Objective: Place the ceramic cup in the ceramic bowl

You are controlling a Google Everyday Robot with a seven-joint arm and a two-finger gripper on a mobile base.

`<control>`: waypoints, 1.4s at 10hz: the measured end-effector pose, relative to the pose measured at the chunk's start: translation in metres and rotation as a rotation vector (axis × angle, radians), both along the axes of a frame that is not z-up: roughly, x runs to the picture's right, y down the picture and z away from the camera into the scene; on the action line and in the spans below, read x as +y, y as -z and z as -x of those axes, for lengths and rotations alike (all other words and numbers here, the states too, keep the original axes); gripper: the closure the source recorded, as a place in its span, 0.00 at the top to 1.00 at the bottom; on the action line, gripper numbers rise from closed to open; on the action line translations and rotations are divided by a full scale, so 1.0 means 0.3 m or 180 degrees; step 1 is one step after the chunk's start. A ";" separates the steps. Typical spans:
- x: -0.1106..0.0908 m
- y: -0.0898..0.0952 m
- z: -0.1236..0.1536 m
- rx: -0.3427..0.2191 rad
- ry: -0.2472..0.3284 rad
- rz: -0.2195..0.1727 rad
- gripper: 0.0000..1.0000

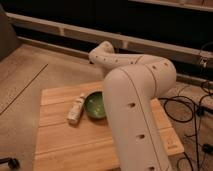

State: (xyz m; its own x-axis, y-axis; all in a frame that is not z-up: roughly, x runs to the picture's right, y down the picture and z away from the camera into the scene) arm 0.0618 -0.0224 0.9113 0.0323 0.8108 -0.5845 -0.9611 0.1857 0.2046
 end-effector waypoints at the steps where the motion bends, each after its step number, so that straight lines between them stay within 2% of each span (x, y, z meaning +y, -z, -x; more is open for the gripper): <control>1: 0.018 -0.014 -0.022 0.0048 0.0016 0.0067 0.65; 2: 0.034 -0.032 -0.047 0.0099 0.0038 0.0123 0.62; 3: 0.040 -0.049 -0.067 0.0137 0.0063 0.0142 0.54; 5: 0.011 -0.067 -0.089 0.0192 0.0123 0.0088 0.34; 8: -0.050 -0.052 -0.099 0.0246 0.0161 -0.0041 0.04; 9: -0.076 -0.032 -0.089 0.0248 0.0155 -0.0102 0.00; 11: -0.142 0.025 -0.053 0.0223 0.0180 -0.0249 0.00; 14: -0.233 0.146 0.074 0.0093 0.0272 -0.0499 0.00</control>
